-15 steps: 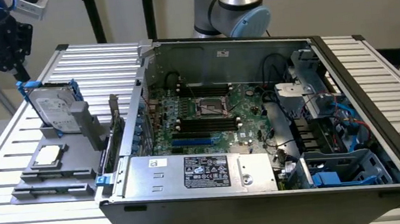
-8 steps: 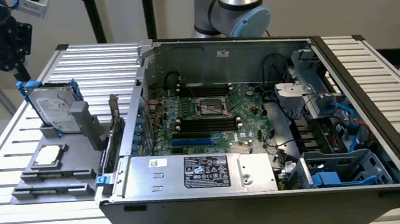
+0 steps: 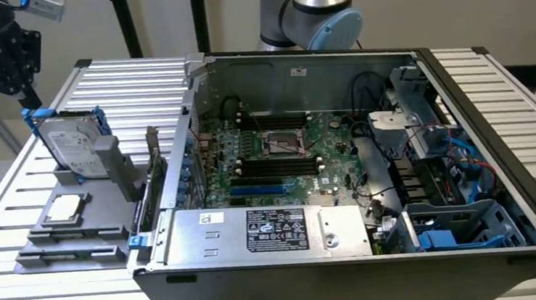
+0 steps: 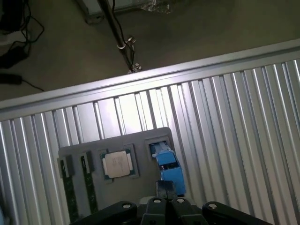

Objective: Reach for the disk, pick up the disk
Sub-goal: 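Pick up the disk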

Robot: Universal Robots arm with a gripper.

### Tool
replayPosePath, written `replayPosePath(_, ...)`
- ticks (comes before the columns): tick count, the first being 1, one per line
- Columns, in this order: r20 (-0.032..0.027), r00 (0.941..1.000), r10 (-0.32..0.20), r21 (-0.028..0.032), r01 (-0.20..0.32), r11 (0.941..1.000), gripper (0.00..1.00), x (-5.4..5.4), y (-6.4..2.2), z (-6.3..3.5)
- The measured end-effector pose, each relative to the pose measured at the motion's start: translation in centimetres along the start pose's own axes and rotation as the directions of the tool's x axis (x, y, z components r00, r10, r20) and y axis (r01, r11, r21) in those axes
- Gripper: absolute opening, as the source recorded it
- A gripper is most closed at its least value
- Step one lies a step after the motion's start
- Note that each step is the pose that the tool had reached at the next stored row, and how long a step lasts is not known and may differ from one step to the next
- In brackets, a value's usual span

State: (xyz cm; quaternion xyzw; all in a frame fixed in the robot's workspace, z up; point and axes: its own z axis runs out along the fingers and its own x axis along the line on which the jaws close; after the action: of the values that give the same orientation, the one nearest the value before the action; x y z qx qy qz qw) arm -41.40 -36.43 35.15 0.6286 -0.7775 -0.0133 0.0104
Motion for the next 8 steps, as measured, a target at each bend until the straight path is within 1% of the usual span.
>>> replayPosePath(8, -0.0005, 0.9981, -0.062, 0.008, 0.062, 0.9981, 0.11, -0.24, 0.05, 0.01)
